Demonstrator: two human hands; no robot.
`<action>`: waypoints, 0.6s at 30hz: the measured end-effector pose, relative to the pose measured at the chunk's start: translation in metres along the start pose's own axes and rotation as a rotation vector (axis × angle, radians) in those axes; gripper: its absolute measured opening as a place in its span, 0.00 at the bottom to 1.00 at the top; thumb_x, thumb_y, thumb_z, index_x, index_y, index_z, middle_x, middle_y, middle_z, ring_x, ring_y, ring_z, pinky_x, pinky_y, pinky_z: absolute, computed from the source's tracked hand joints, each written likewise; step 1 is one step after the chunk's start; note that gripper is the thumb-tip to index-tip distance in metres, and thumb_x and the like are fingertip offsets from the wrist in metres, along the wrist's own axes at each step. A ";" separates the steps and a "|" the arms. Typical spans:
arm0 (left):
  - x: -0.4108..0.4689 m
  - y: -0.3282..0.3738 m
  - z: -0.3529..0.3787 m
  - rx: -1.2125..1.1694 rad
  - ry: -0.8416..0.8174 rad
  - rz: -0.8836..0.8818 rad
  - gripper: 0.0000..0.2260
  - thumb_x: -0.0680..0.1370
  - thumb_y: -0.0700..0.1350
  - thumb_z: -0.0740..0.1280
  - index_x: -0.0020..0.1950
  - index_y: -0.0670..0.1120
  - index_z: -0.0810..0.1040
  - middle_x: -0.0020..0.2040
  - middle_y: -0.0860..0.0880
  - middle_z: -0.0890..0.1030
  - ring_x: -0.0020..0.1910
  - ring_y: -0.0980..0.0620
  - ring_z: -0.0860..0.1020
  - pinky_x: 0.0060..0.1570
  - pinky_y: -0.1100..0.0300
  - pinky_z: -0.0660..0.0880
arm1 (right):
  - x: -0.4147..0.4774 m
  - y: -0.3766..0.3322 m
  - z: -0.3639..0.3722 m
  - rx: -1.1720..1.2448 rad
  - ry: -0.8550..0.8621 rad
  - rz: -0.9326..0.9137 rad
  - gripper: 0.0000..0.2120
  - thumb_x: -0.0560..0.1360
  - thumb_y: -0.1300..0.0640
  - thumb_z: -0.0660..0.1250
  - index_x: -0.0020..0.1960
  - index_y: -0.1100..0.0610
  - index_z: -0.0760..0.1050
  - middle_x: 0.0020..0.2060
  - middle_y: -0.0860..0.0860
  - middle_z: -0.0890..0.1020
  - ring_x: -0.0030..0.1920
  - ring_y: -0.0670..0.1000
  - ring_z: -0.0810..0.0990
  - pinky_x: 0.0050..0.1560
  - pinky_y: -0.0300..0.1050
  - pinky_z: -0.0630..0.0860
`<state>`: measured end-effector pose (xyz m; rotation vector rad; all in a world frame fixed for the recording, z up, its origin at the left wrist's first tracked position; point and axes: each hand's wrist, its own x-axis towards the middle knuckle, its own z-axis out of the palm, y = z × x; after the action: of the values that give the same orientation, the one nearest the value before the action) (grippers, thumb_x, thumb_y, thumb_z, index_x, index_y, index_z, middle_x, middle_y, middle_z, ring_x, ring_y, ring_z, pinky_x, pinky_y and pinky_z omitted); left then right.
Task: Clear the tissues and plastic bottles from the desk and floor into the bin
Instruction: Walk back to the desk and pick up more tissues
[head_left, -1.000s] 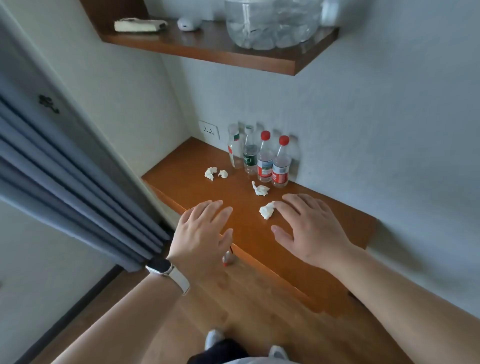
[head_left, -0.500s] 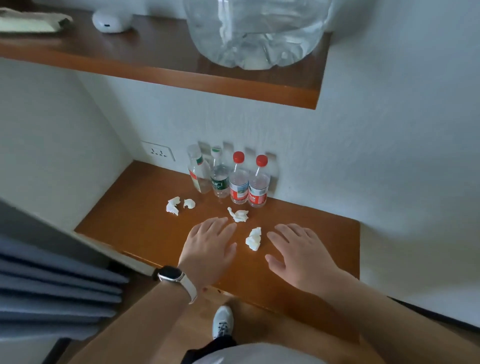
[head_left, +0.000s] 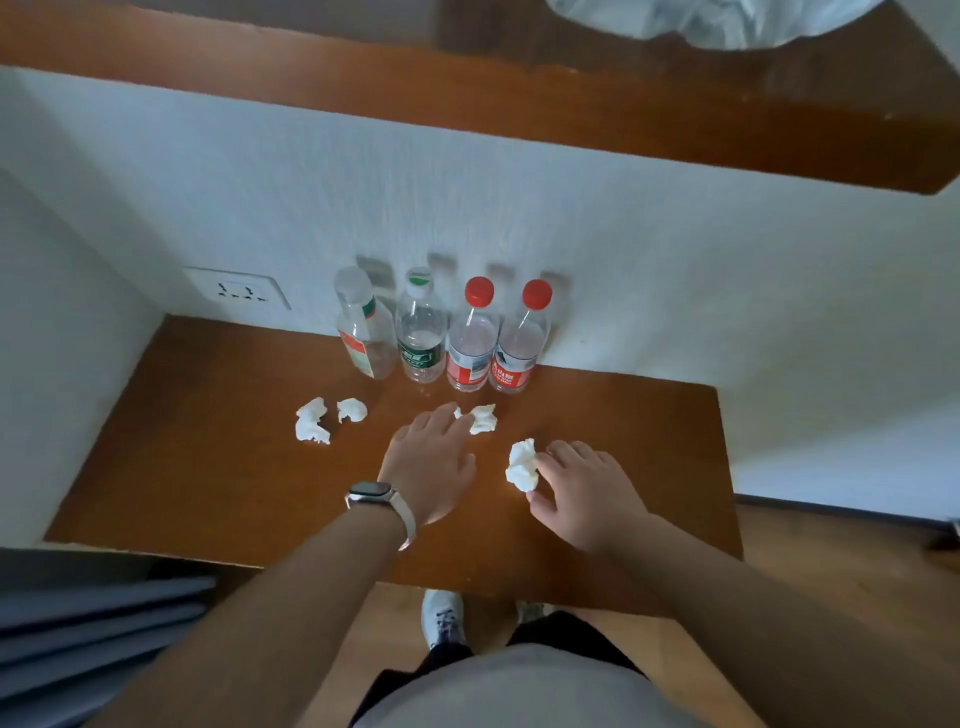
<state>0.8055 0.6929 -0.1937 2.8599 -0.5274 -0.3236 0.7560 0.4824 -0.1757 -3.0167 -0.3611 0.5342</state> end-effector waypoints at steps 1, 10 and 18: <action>0.009 0.000 0.002 0.004 -0.032 0.000 0.22 0.81 0.54 0.57 0.75 0.52 0.63 0.76 0.49 0.64 0.73 0.46 0.65 0.69 0.49 0.66 | 0.005 0.000 0.003 0.003 -0.006 -0.003 0.22 0.77 0.40 0.57 0.68 0.49 0.67 0.65 0.47 0.74 0.64 0.51 0.73 0.63 0.48 0.70; 0.052 -0.001 0.030 0.036 -0.272 0.042 0.25 0.81 0.54 0.56 0.79 0.56 0.55 0.80 0.49 0.56 0.78 0.45 0.54 0.74 0.46 0.56 | 0.039 0.014 0.030 -0.006 -0.081 -0.055 0.25 0.73 0.47 0.64 0.68 0.51 0.64 0.63 0.50 0.71 0.58 0.54 0.74 0.51 0.51 0.76; 0.040 -0.009 0.044 0.030 -0.208 0.084 0.15 0.81 0.45 0.60 0.68 0.50 0.69 0.67 0.48 0.72 0.63 0.47 0.70 0.58 0.53 0.70 | 0.049 0.015 0.048 0.054 -0.164 -0.034 0.20 0.74 0.51 0.63 0.65 0.52 0.68 0.56 0.51 0.72 0.53 0.53 0.73 0.49 0.50 0.75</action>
<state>0.8335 0.6795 -0.2446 2.8386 -0.6932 -0.6074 0.7870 0.4797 -0.2387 -2.9176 -0.3983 0.7786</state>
